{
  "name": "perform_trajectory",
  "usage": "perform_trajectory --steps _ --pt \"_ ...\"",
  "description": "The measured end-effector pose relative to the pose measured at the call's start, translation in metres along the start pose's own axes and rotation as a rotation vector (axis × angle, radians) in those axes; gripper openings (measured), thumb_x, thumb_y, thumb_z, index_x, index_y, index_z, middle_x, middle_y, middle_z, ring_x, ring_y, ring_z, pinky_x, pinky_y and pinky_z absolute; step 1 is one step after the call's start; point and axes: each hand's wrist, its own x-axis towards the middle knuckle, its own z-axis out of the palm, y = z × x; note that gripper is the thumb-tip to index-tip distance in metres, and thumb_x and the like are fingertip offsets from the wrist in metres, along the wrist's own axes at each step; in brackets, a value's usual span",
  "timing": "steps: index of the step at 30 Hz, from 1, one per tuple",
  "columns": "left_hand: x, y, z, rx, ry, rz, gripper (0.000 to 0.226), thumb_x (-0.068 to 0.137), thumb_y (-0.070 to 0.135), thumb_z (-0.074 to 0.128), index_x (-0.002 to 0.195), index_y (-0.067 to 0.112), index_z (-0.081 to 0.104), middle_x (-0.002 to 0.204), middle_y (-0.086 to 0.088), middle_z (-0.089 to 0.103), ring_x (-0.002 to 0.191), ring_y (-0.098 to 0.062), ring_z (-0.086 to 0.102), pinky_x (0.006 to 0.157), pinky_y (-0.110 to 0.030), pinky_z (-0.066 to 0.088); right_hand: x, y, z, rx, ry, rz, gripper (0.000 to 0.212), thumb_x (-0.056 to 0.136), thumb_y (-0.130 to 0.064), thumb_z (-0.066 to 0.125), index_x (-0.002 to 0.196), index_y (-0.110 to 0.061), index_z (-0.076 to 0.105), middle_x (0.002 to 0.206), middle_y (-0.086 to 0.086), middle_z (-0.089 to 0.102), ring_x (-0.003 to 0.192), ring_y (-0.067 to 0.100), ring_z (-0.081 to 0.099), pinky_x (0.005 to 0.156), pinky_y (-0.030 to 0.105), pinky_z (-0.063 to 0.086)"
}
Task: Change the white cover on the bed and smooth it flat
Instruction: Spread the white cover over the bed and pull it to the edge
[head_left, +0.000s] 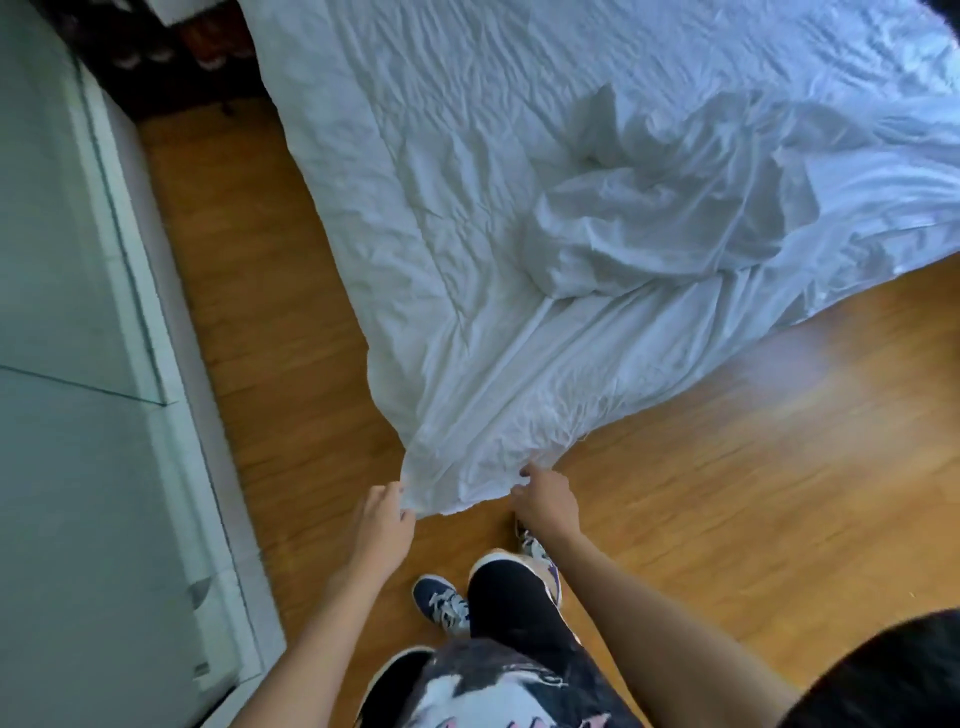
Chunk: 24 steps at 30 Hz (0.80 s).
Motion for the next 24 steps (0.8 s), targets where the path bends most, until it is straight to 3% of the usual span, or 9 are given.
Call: perform_trajectory --steps 4,7,12,17,21,24 --pt "-0.020 -0.002 -0.064 0.128 -0.079 0.041 0.035 0.101 0.029 0.042 0.134 0.019 0.048 0.137 -0.002 0.049 0.121 -0.021 0.050 0.090 -0.032 0.043 -0.041 -0.029 -0.018 0.070 0.050 0.048 0.041 0.094 -0.023 0.045 0.133 -0.014 0.053 0.129 0.008 0.058 0.114 0.026 0.055 0.088 0.038 0.050" --pt "-0.001 -0.002 -0.106 0.225 -0.132 0.147 0.032 0.101 0.031 0.041 0.130 0.021 0.050 0.132 -0.001 0.052 0.115 -0.021 0.053 0.088 -0.033 0.047 -0.044 -0.060 -0.027 0.117 0.113 0.048 0.039 0.096 -0.023 0.046 0.133 -0.013 0.053 0.131 0.006 0.058 0.118 0.023 0.053 0.090 0.037 0.049" --pt "0.054 -0.013 -0.167 0.262 -0.130 0.191 0.032 0.101 0.032 0.041 0.129 0.021 0.052 0.127 0.000 0.056 0.111 -0.018 0.056 0.089 -0.034 0.050 -0.019 -0.115 -0.021 0.145 0.124 0.093 0.034 0.096 -0.021 0.045 0.127 -0.012 0.057 0.127 0.006 0.060 0.116 0.023 0.054 0.084 0.032 0.044" --pt "0.105 -0.037 -0.233 0.299 -0.146 0.194 0.031 0.100 0.030 0.041 0.127 0.021 0.053 0.124 0.001 0.058 0.109 -0.018 0.055 0.084 -0.029 0.045 0.014 -0.192 -0.030 0.191 0.153 0.087 0.035 0.096 -0.022 0.045 0.127 -0.012 0.058 0.128 0.006 0.059 0.118 0.023 0.053 0.088 0.034 0.045" --pt "0.163 -0.053 -0.286 0.298 -0.166 0.184 0.029 0.099 0.030 0.044 0.123 0.020 0.056 0.124 -0.001 0.059 0.110 -0.020 0.056 0.087 -0.033 0.046 0.042 -0.255 -0.043 0.236 0.224 0.125 0.033 0.096 -0.022 0.045 0.125 -0.013 0.060 0.126 0.006 0.060 0.117 0.023 0.053 0.087 0.033 0.044" --pt "0.223 -0.050 -0.323 0.409 -0.202 0.279 0.028 0.099 0.031 0.043 0.122 0.022 0.056 0.124 -0.001 0.060 0.109 -0.021 0.057 0.088 -0.036 0.048 0.075 -0.297 -0.049 0.277 0.275 0.197 0.034 0.096 -0.023 0.045 0.125 -0.013 0.059 0.127 0.008 0.059 0.114 0.023 0.054 0.087 0.033 0.044"
